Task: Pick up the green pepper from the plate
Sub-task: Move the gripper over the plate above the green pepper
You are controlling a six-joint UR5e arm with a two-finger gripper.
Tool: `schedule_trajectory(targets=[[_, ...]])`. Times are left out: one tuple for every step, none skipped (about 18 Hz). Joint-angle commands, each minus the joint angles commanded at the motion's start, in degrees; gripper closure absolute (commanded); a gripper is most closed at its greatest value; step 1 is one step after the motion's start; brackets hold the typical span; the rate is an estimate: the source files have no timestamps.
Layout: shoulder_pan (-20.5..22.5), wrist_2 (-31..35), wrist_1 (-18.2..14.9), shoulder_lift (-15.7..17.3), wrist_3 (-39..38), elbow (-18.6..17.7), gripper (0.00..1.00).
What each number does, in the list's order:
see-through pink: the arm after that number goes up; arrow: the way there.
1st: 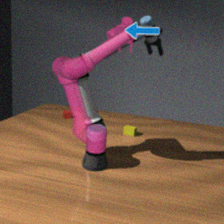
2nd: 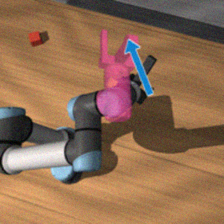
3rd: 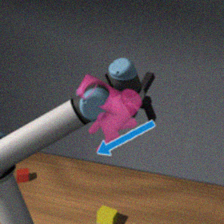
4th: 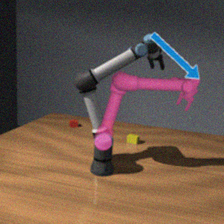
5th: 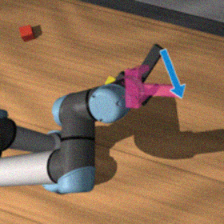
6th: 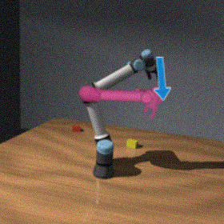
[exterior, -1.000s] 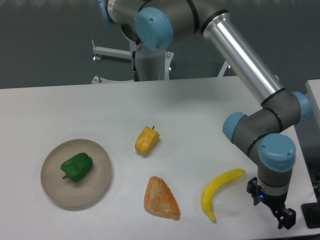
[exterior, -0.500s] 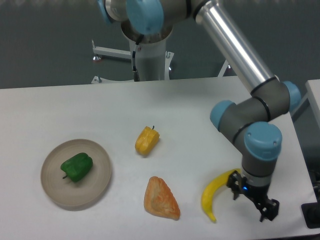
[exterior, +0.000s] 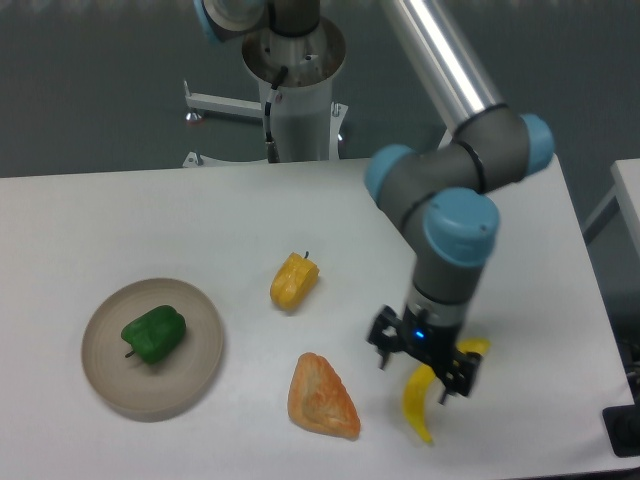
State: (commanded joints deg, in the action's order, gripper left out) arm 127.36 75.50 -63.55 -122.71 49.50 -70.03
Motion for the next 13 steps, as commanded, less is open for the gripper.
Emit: schedule_trajectory(targets=[[-0.4,-0.6,-0.1,1.0,-1.8,-0.9,0.0],[-1.1,-1.5,-0.3,1.7,-3.2,-1.6,0.0],[-1.8,-1.8,-0.2,2.5,-4.7,-3.5,0.0],[-2.3,-2.0,-0.1,3.6,-6.4,-5.4,0.0],[-2.8,-2.2,0.2,4.6,-7.7,-7.2,0.0],[-3.7,-2.7,0.4,5.4,-8.9,-9.0,0.0],[-4.7,-3.3,0.4,6.1,-10.3,-10.6,0.0],[-5.5,-3.6,0.6,6.7,-12.0,-12.5,0.0],[-6.6,-3.8,1.2,7.1,-13.7,-13.9,0.0],[-7.9,-3.8,2.2,7.3,-15.4,-14.8,0.0],[-9.3,-3.8,3.3,7.4,-17.0,-15.9,0.0],[-10.5,-3.8,4.7,7.4,-17.9,-17.0,0.0],[-11.8,-3.8,6.3,7.3,-18.6,-17.8,0.0]])
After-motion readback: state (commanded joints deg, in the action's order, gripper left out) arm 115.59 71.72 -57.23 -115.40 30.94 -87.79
